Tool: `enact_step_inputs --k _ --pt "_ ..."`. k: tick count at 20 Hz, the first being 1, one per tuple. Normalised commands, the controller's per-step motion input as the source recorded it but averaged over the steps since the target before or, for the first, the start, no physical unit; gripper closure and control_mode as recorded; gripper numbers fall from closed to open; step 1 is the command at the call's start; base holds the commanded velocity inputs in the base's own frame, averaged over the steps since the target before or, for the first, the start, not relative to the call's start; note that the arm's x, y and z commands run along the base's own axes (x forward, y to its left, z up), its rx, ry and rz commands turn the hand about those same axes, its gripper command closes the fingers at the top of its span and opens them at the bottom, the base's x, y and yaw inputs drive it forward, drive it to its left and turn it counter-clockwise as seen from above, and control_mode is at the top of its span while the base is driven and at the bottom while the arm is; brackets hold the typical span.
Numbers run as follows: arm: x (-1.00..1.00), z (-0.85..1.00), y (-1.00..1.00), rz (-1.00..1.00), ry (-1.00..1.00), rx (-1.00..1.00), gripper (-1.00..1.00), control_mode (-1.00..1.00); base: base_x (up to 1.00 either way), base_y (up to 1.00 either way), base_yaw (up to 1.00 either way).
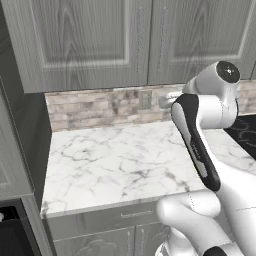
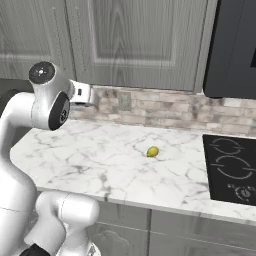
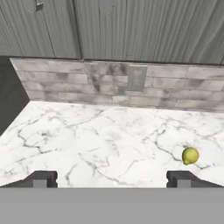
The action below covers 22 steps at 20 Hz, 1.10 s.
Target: Pick the sponge and sponge from the cabinet and place them on the counter.
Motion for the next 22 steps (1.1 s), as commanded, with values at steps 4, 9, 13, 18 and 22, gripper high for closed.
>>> enact_step_inputs --k 4,9,13,18,22 --pt "-0.13 0.24 0.00 0.00 -0.32 0.09 -1.00 -1.00 0.00 0.00 0.00" --pt "-0.01 0.27 0.00 0.00 -0.29 0.10 -1.00 -1.00 0.00 0.00 0.00" --pt "0.12 0.25 0.00 -0.01 -0.14 0.09 -1.00 -1.00 0.00 0.00 0.00" --pt "0.17 0.26 0.00 -0.03 -0.13 0.06 -1.00 -1.00 0.00 0.00 0.00" --pt "0.26 0.12 0.00 -0.06 -0.02 0.03 -1.00 -1.00 0.00 0.00 0.00"
